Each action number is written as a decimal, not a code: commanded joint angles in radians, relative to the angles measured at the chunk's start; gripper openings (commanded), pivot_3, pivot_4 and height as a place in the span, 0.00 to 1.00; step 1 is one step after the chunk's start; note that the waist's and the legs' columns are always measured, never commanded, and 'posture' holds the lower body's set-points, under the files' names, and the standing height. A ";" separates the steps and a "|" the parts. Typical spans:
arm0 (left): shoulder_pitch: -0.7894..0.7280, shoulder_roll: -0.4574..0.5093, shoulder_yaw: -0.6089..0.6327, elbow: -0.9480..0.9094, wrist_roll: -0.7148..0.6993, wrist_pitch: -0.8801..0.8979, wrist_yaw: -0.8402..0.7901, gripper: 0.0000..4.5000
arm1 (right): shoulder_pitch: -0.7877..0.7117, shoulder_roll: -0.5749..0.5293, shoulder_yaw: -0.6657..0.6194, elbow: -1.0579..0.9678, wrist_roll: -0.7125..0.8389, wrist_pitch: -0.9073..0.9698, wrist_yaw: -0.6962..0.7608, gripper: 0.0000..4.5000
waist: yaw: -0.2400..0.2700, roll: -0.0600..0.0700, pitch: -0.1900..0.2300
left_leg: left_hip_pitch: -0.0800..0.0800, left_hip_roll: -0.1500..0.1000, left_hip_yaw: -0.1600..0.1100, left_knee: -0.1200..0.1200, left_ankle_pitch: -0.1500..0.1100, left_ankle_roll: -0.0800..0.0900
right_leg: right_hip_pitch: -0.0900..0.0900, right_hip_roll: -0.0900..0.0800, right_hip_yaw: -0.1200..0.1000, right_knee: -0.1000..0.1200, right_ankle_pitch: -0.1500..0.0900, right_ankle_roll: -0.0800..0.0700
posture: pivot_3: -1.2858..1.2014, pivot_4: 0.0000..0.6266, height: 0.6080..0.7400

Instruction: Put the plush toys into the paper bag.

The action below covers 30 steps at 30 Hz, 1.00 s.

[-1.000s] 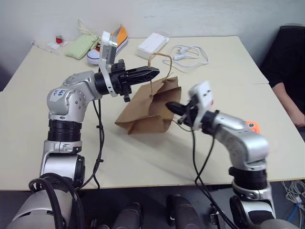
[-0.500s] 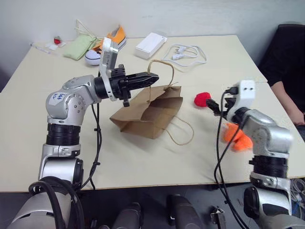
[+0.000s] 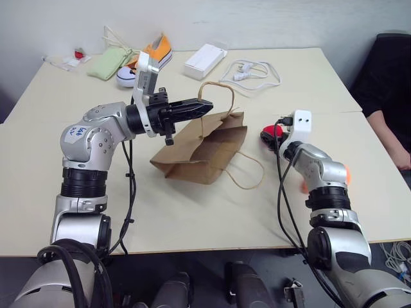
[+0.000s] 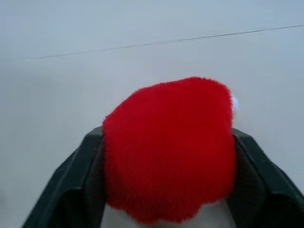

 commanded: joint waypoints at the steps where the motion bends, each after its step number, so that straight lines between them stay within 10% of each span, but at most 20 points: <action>1: -0.003 0.017 0.015 -0.039 -0.004 -0.009 -0.003 0.00 | 0.006 -0.016 -0.007 -0.105 0.020 -0.029 0.022 0.43 | -0.002 0.000 0.000 | 0.000 0.000 0.000 0.000 0.000 0.000 | 0.000 0.000 0.000 0.000 0.000 0.000 | 0.52 0.24 1.00; 6: -0.006 0.021 0.013 -0.040 -0.006 -0.005 -0.007 0.00 | 0.142 -0.101 0.018 -0.566 0.183 0.157 0.192 0.17 | 0.003 0.000 0.000 | -0.001 0.000 0.000 0.000 0.000 0.000 | -0.001 0.000 0.000 0.000 0.000 0.000 | 0.52 0.24 1.00; 13: -0.021 0.015 0.007 -0.030 -0.006 -0.013 -0.014 0.00 | 0.273 -0.209 0.154 -0.996 0.439 0.441 0.345 0.14 | 0.008 0.000 0.000 | -0.001 0.001 -0.002 0.000 0.000 0.000 | 0.001 0.000 -0.001 -0.002 0.000 0.000 | 0.52 0.24 1.00; 27: -0.024 -0.029 -0.013 -0.045 -0.005 -0.030 -0.030 0.00 | -0.035 0.000 0.543 -0.515 0.053 0.245 0.278 0.14 | 0.008 0.000 0.000 | -0.001 -0.001 -0.002 0.000 0.000 0.000 | 0.000 -0.001 -0.001 -0.001 0.000 0.000 | 0.52 0.24 1.00; 30: -0.021 -0.034 -0.010 -0.043 -0.003 -0.037 -0.023 0.00 | -0.045 0.020 0.543 -0.478 0.036 0.221 0.299 0.37 | 0.006 0.000 0.000 | -0.001 -0.001 -0.002 0.000 0.000 0.000 | -0.001 0.000 -0.002 -0.001 0.000 0.000 | 0.52 0.24 1.00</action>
